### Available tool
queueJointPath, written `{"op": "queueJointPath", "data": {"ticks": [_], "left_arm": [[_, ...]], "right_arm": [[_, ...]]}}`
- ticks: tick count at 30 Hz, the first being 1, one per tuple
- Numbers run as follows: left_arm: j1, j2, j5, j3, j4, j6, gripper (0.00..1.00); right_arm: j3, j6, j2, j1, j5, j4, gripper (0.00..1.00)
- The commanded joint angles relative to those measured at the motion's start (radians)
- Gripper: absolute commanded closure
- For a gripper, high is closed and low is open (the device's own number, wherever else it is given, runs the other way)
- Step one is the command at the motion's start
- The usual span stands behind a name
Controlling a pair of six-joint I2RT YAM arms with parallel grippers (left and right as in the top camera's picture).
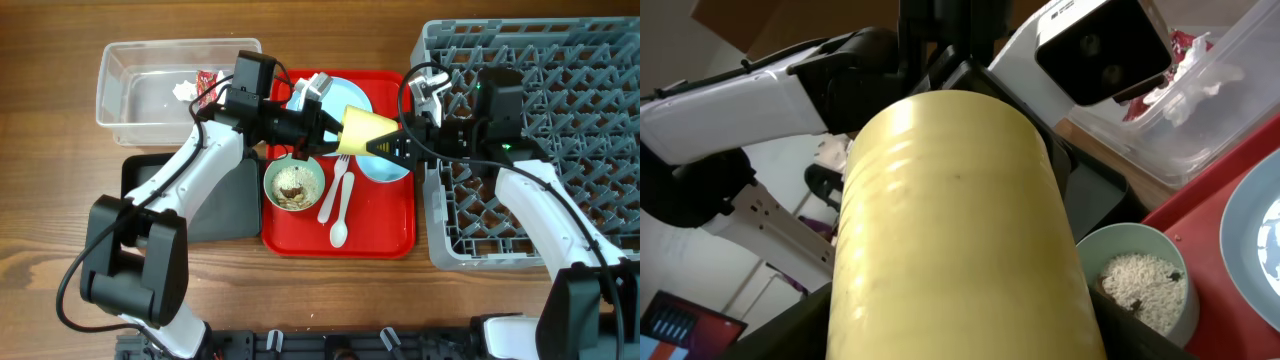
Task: Sort waste into correct bins and load items into the dishwasher rack
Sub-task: 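Hand the yellow cup from the left gripper to the right gripper, then carry the yellow cup with the right gripper into the dish rack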
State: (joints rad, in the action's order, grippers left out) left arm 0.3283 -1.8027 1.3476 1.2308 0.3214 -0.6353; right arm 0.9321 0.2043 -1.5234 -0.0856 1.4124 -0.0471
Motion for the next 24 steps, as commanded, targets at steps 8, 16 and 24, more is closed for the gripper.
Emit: {"op": "queueJointPath", "data": {"ticks": [8, 16, 24], "left_arm": [[0.008, -0.003, -0.013, 0.004, 0.007, -0.01, 0.96], [0.008, -0.003, -0.013, 0.004, 0.007, -0.009, 0.96], [0.008, -0.003, -0.348, 0.004, 0.076, 0.026, 0.7]], "right_arm": [[0.018, 0.032, -0.006, -0.007, 0.025, 0.036, 0.36], [0.018, 0.033, -0.006, -0.007, 0.024, 0.035, 0.47], [0.018, 0.033, -0.006, -0.007, -0.126, -0.014, 0.61]]}}
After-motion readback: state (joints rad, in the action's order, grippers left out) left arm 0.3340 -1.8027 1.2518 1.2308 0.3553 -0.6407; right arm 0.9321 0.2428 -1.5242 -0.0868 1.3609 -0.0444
